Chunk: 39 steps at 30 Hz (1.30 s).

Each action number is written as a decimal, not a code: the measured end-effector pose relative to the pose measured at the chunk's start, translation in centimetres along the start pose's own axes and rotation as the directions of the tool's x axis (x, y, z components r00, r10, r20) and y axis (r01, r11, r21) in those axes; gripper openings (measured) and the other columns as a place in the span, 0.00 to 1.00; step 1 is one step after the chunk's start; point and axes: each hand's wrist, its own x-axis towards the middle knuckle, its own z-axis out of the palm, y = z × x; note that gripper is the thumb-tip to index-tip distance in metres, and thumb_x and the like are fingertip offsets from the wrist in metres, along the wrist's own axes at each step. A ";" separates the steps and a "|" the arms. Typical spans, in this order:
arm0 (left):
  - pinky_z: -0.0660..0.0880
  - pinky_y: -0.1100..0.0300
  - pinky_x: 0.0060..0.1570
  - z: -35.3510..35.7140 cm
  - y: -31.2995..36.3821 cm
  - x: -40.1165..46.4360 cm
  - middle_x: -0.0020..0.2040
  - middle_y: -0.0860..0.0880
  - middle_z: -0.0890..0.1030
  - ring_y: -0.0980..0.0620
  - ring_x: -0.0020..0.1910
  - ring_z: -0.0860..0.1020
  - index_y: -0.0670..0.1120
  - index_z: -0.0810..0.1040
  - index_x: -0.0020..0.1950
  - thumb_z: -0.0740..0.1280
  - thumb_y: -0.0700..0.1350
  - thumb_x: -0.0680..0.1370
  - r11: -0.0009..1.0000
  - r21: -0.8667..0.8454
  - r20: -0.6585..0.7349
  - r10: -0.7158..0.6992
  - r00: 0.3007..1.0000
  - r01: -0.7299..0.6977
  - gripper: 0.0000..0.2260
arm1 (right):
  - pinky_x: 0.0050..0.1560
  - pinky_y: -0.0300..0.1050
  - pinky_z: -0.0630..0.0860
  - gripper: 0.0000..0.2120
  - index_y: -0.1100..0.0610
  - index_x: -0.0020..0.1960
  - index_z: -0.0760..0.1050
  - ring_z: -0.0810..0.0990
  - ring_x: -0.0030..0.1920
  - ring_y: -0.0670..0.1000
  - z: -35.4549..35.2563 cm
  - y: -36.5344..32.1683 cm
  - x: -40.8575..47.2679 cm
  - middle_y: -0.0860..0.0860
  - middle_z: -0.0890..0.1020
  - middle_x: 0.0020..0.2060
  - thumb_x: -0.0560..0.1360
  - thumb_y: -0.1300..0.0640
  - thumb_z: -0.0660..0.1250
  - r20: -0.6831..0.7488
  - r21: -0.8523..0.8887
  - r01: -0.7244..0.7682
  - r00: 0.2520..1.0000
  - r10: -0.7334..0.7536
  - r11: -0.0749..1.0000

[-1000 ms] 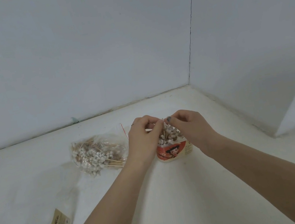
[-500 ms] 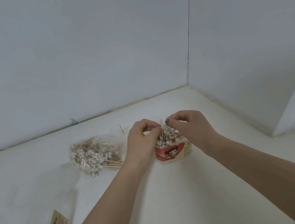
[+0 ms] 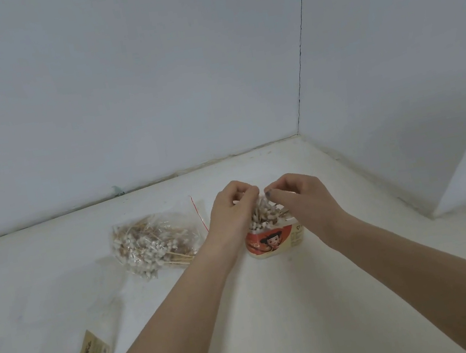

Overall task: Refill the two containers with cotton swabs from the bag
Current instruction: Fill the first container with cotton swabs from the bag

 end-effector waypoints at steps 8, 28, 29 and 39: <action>0.73 0.62 0.41 -0.3 -0.6 -0.4 0.51 0.52 0.78 0.53 0.47 0.78 0.47 0.78 0.52 0.65 0.40 0.79 0.998 -0.054 0.010 -0.041 0.999 0.041 0.05 | 0.52 0.49 0.78 0.03 0.51 0.41 0.81 0.83 0.49 0.49 0.3 0.2 0.2 0.45 0.84 0.45 0.74 0.56 0.70 -0.003 -0.023 0.008 1.000 -0.008 1.000; 0.76 0.69 0.37 -0.8 -1.6 -0.7 0.55 0.47 0.81 0.62 0.43 0.81 0.46 0.79 0.57 0.61 0.38 0.82 0.996 -0.094 0.025 0.000 1.000 0.002 0.09 | 0.53 0.49 0.78 0.04 0.50 0.42 0.80 0.82 0.52 0.49 0.8 -0.4 0.1 0.44 0.82 0.49 0.74 0.51 0.73 0.020 -0.100 0.002 1.000 0.000 0.995; 0.76 0.67 0.39 -0.8 -1.7 -0.6 0.56 0.48 0.80 0.59 0.46 0.80 0.48 0.79 0.56 0.62 0.39 0.81 0.998 -0.067 0.020 0.017 1.000 -0.016 0.09 | 0.55 0.51 0.79 0.04 0.49 0.42 0.80 0.82 0.52 0.49 0.9 -0.4 0.2 0.44 0.82 0.49 0.74 0.51 0.73 0.016 -0.117 0.001 1.000 0.001 0.993; 0.74 0.55 0.59 -0.4 -1.3 -0.2 0.59 0.51 0.78 0.55 0.59 0.77 0.50 0.81 0.49 0.63 0.51 0.80 1.000 -0.001 0.030 0.006 1.000 -0.006 0.08 | 0.62 0.54 0.76 0.12 0.49 0.41 0.84 0.82 0.53 0.49 0.4 -1.1 0.1 0.45 0.83 0.50 0.78 0.48 0.65 0.083 -0.064 -0.043 0.995 0.048 0.997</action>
